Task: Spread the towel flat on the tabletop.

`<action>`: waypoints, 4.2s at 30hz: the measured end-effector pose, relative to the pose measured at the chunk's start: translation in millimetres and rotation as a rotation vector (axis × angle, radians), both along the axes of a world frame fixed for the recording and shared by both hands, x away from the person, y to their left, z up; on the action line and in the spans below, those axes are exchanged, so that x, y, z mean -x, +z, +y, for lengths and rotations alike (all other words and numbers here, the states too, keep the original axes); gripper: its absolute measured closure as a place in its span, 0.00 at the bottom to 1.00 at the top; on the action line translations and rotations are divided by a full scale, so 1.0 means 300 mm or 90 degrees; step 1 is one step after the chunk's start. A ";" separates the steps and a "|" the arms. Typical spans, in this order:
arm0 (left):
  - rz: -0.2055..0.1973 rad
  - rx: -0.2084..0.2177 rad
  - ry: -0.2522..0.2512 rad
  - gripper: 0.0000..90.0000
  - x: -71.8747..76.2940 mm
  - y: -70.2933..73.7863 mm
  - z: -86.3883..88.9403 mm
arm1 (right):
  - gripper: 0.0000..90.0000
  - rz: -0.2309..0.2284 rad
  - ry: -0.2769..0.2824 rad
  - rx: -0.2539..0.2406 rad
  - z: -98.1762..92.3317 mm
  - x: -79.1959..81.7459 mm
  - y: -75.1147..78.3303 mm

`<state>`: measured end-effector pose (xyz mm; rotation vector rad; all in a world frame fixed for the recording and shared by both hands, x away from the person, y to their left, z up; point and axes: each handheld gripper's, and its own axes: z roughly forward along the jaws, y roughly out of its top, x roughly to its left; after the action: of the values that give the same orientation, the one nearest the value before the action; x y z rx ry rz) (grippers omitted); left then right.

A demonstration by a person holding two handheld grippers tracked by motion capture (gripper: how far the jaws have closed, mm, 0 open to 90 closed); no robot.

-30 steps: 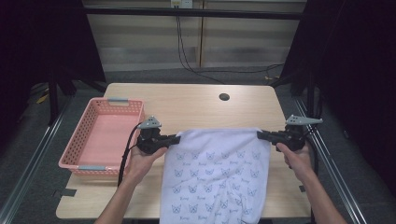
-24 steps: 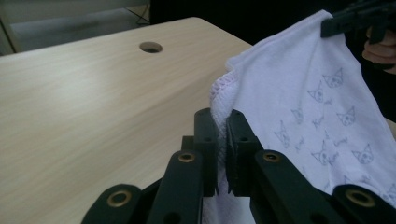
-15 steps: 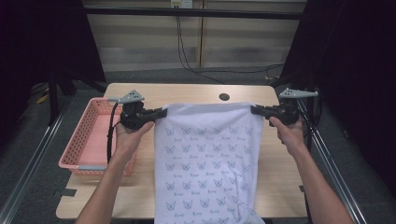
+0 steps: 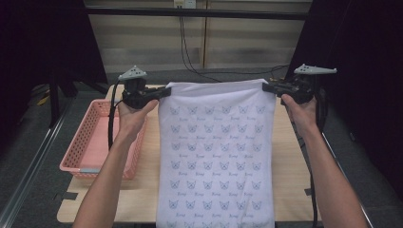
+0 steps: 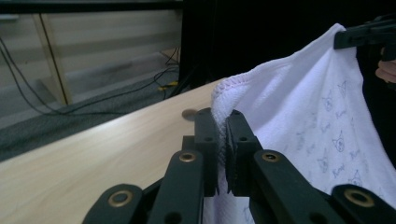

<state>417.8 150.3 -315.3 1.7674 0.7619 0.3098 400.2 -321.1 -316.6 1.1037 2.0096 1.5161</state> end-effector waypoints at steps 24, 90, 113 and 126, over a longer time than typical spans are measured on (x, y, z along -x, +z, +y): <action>0.037 -0.007 -0.068 0.95 0.252 -0.126 -0.026 | 0.96 0.069 0.054 -0.025 -0.071 0.233 -0.135; 0.237 -0.163 -0.001 0.96 0.153 -0.620 -0.130 | 0.97 0.249 0.022 0.127 -0.007 0.285 -0.622; 0.213 -0.170 0.064 0.96 -0.079 -0.629 -0.150 | 0.97 0.226 -0.066 0.111 0.023 -0.014 -0.641; 0.191 -0.192 0.044 0.95 -0.089 -0.582 -0.165 | 0.97 0.223 -0.093 0.055 0.006 -0.078 -0.611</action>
<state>444.6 100.9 -489.7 2.1052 1.0335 0.2153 423.4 -319.3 -499.9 1.5285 2.1353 1.2165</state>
